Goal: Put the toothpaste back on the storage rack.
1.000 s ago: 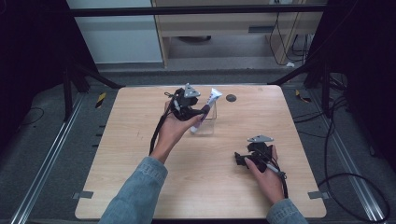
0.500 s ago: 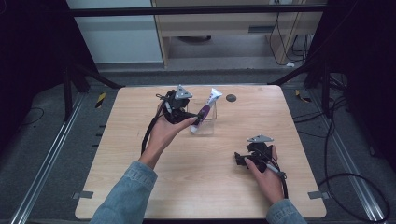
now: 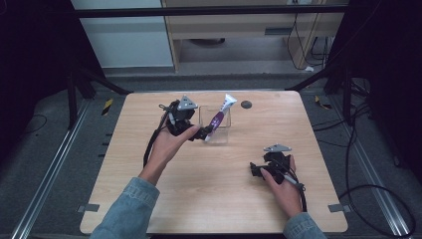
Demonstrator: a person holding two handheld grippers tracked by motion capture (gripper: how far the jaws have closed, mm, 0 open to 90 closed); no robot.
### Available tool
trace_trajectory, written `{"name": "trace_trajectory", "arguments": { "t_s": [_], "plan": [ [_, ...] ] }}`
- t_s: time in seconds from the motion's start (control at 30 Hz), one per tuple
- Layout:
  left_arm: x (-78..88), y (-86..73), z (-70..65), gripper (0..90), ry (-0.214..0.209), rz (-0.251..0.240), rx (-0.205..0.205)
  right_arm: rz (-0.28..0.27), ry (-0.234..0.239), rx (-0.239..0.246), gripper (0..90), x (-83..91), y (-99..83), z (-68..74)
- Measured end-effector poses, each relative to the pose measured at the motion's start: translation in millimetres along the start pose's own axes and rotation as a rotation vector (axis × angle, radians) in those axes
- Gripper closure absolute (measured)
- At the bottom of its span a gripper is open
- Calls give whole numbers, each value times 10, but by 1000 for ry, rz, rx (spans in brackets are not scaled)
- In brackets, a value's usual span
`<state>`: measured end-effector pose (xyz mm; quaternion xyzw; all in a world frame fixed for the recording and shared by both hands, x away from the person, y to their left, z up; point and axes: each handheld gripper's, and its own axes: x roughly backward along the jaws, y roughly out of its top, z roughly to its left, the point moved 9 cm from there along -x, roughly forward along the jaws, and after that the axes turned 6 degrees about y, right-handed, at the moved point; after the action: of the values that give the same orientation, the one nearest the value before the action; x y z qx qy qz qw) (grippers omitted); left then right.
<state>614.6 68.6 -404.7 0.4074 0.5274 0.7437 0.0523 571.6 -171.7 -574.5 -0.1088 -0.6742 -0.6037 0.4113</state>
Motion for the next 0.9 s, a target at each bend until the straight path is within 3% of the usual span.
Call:
{"name": "trace_trajectory", "arguments": {
  "t_s": [0.23,0.37,0.5,0.9],
  "plan": [
    [58,-241,-11,45,-22,7,-11,0,0,0,6,0,0,0],
    [81,-341,28,46,-2,19,-31,0,0,0,6,0,0,0],
    [46,-548,140,56,37,61,-13,0,0,0,6,0,0,0],
    [52,-840,244,57,53,67,33,-1,0,-1,7,1,0,1]
  ]
}}
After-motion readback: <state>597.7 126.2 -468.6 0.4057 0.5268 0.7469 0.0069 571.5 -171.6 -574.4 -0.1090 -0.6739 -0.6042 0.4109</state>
